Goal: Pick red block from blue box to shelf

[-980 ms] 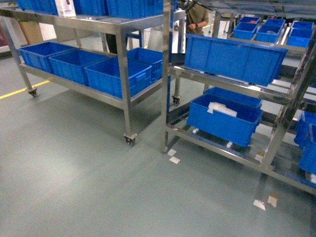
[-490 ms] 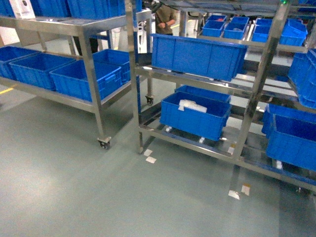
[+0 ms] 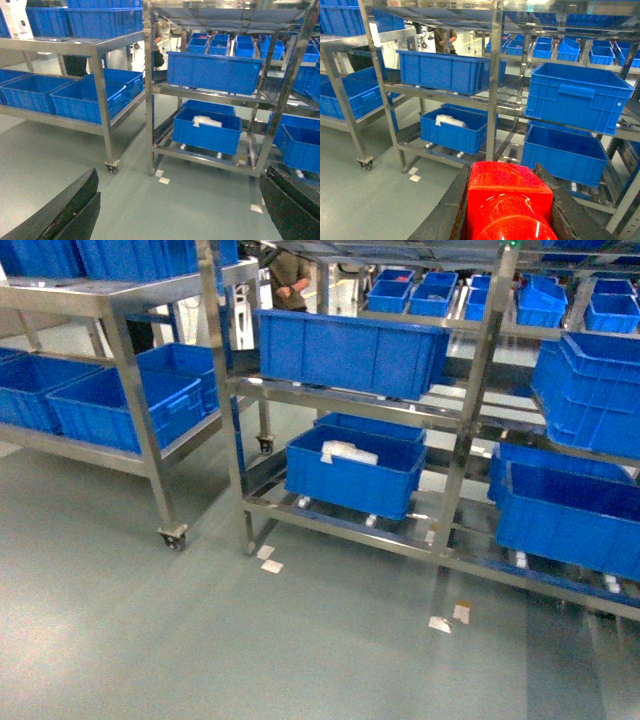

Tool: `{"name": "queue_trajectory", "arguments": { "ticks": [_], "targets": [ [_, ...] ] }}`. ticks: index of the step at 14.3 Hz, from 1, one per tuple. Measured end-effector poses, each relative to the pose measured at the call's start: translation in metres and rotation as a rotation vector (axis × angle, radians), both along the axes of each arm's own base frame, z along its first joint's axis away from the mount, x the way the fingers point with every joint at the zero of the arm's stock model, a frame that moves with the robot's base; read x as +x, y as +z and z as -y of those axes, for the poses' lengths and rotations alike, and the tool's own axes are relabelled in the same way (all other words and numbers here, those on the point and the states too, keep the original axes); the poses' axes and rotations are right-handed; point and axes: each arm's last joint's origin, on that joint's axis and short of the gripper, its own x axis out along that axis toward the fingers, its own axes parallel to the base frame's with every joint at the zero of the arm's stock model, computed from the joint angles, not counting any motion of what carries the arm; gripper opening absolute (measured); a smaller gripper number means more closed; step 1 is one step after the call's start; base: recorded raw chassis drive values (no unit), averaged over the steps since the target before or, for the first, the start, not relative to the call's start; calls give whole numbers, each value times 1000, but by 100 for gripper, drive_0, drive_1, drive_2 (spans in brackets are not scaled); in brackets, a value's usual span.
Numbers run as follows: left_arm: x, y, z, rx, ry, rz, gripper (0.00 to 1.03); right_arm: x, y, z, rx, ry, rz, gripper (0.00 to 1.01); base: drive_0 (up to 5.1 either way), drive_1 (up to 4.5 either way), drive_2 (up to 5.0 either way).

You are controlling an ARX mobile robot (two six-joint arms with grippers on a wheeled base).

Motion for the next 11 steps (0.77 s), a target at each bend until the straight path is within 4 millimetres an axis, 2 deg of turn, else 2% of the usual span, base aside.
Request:
{"name": "queue_trajectory", "arguments": {
  "ticks": [11],
  "targets": [
    [0,0,0,0,0,0,98,0,0,0,0,0,0,28,-127,-127,-127]
  ]
}}
